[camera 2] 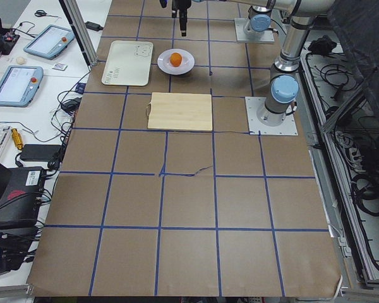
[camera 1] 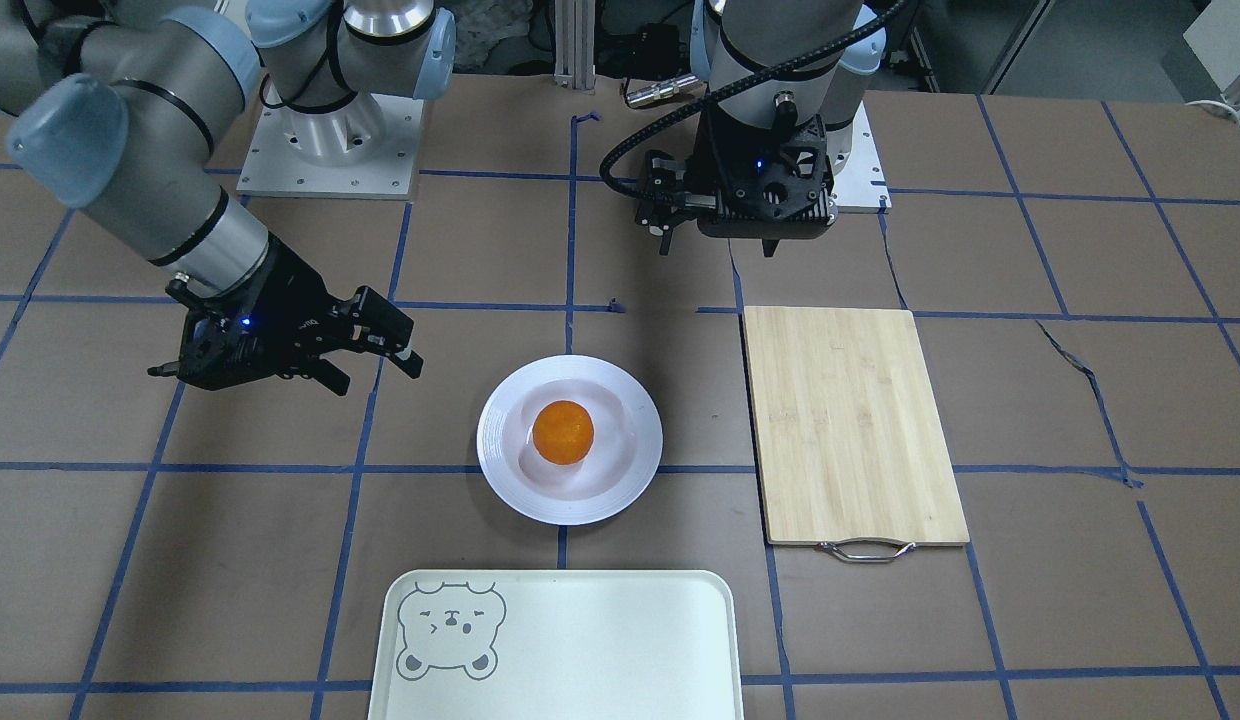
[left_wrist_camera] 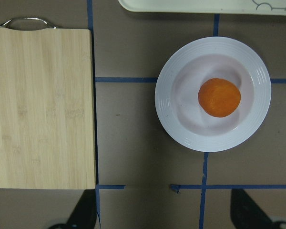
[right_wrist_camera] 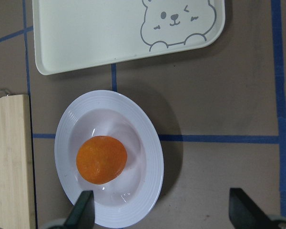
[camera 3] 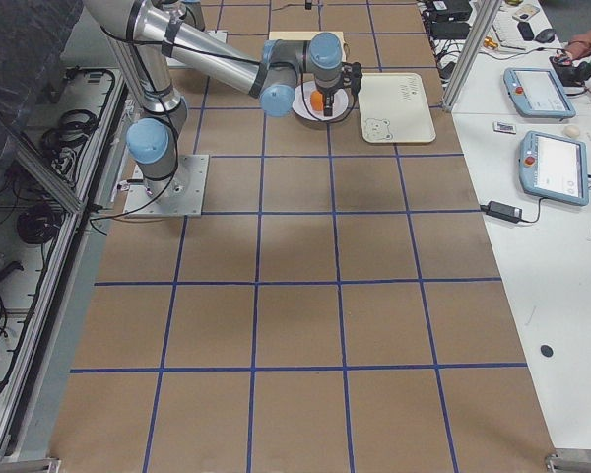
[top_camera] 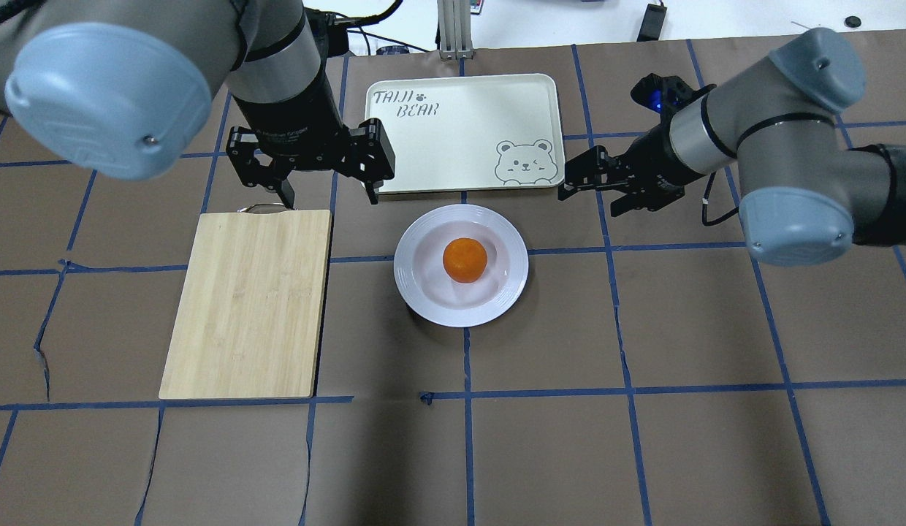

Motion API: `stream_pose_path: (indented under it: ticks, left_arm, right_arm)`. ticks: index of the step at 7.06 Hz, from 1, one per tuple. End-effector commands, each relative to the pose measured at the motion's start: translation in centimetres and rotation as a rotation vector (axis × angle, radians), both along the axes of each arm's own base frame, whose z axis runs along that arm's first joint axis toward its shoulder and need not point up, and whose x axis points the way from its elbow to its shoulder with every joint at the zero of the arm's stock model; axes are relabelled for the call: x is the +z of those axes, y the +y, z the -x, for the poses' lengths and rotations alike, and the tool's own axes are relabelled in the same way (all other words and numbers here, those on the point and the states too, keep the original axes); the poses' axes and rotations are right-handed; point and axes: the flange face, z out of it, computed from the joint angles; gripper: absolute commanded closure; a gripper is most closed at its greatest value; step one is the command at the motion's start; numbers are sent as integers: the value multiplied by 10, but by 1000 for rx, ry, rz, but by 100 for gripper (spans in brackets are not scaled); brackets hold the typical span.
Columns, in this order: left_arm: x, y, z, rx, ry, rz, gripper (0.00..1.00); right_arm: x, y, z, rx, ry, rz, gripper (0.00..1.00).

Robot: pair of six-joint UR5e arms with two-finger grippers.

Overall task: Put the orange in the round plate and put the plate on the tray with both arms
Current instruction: 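Lower the right gripper to the bowl rim nearest it and grip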

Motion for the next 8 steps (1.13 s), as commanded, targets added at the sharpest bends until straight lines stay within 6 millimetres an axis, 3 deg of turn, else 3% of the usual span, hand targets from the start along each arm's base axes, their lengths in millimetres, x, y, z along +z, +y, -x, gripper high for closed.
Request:
stream_pose_path:
  ticks: [1,3,4,8]
  left_arm:
    - [-3,0,-34,7,20,112,0]
    - [6,-4,-51,41,14,123,0]
    - [8,-2,-51,41,11,103,0]
    - [15,-5,-59,50,14,95,0]
  right_arm:
    - [-75,7,-11,21,-126,51,0]
    - [-99,18,-22,108,-229,90,0]
    - [-124,28,-26,115,-295,51,1]
    - [-149,31,-30,166,-327,87,4]
